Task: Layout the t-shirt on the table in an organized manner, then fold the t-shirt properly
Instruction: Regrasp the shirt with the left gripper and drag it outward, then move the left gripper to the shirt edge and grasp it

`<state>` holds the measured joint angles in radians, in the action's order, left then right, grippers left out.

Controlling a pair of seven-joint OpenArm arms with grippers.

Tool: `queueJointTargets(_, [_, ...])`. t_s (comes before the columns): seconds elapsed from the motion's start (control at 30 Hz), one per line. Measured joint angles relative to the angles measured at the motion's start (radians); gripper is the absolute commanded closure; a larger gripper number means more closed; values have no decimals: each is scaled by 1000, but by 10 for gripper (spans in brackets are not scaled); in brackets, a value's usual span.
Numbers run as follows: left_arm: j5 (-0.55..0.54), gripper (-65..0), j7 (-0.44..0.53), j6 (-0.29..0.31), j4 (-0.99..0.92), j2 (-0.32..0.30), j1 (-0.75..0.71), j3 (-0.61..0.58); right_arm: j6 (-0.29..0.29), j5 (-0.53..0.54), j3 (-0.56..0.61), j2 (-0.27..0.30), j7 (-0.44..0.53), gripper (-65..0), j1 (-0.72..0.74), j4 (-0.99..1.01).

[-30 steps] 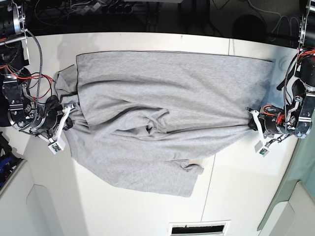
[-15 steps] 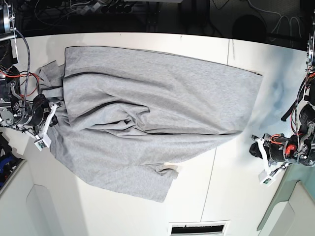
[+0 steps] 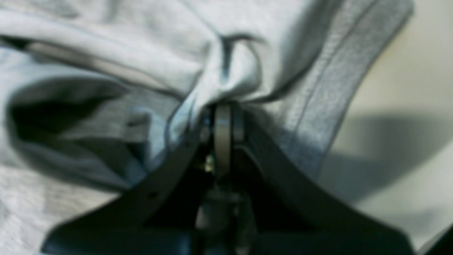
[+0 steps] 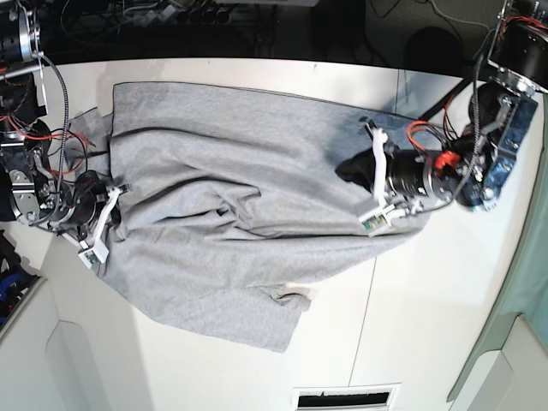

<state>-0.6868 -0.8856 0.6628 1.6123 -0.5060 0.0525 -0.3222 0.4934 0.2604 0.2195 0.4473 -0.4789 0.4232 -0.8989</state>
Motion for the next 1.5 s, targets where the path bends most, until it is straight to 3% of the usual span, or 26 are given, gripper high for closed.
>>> queueJointTargets(0.17, [183,-13,84,-79,-52,106,-106,0,4,3,0,-2,2,0,-2,0])
queueJointTargets(0.33, [214,-13,129,-78,-136,156,-131,3,-3,-3,-2,-28,0,0,-2,0])
queueJointTargets(0.43, [224,-13,164,-126,-187,163,-119,3,0,-10,-1,-29,0,0,-1,0])
queueJointTargets(0.53, [223,-13,257,-114,-240,128,-114,-13,4,-23,-1,-29,-1,0,-1,0])
queueJointTargets(0.63, [263,-13,343,-113,-280,53,-86,-33,4,-33,-1,-29,-2,0,1,0])
queueJointTargets(0.7, [294,-13,366,-170,-299,-8,-58,-39,4,-32,-1,-29,-2,0,1,0])
queueJointTargets(0.8, [429,-13,304,-280,-335,-89,-18,-39,5,-42,-1,-21,2,0,1,0])
queueJointTargets(0.97, [492,-13,284,-284,-374,-198,7,-43,5,-67,-1,10,0,0,1,0])
queueJointTargets(1.2, [475,-13,280,-274,-378,-222,65,-47,4,-69,-1,21,11,0,1,0])
queueJointTargets(1.4, [457,-13,276,-270,-378,-211,118,-48,3,6,-3,21,-8,0,26,0])
queueJointTargets(1.5, [394,-13,221,-276,-361,-219,136,-48,3,47,-53,20,-13,0,40,-41])
